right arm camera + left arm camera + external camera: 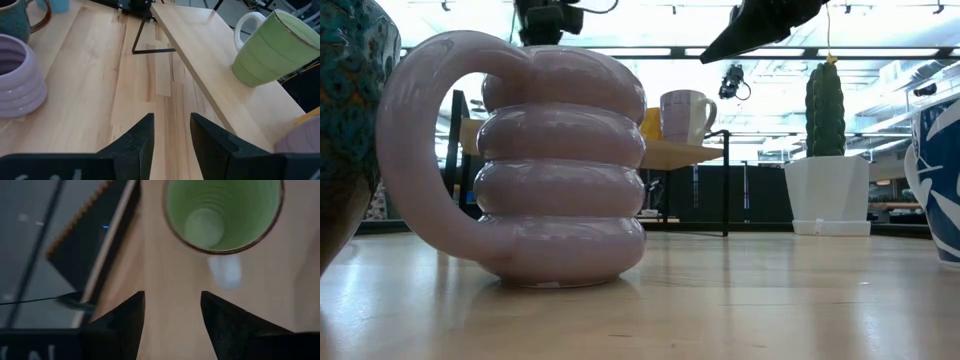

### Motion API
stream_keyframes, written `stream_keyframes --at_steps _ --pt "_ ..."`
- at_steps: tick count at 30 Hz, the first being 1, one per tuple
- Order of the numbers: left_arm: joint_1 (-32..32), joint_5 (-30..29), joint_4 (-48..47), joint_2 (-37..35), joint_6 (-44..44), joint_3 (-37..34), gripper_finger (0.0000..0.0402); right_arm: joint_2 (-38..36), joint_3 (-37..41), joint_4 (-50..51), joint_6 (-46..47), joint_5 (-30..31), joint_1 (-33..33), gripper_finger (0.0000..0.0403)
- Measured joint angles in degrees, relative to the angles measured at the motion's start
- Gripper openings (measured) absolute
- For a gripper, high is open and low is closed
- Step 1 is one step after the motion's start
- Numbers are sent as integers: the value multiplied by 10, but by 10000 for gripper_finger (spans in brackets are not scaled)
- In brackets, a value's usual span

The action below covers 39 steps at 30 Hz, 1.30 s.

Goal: Place coffee mugs
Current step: Put the green mug on the shelf

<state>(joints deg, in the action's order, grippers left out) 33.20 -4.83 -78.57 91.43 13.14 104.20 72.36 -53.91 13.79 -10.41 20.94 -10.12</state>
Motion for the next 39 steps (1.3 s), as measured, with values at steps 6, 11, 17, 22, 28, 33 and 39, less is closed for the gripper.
stream_keyframes --at_steps 6,11,17,22,28,33,39 --pt "-10 16 60 -30 6 -122 198 0 0 2 4 -1 -7 132" --pt "-7 3 166 -96 3 -218 198 0 0 -1 4 4 -11 132" --pt "-6 6 235 -140 -29 -278 198 0 0 -7 18 4 -11 132" --pt "-29 18 245 -140 -50 -287 198 0 0 -11 28 4 -11 132" --pt "-64 25 257 -140 -61 -287 198 0 0 -9 46 4 -12 132" --pt "-97 27 275 -140 -84 -287 198 0 0 -3 63 1 -20 132" --pt "-133 37 290 -134 -95 -287 198 0 0 -3 69 4 -35 132"
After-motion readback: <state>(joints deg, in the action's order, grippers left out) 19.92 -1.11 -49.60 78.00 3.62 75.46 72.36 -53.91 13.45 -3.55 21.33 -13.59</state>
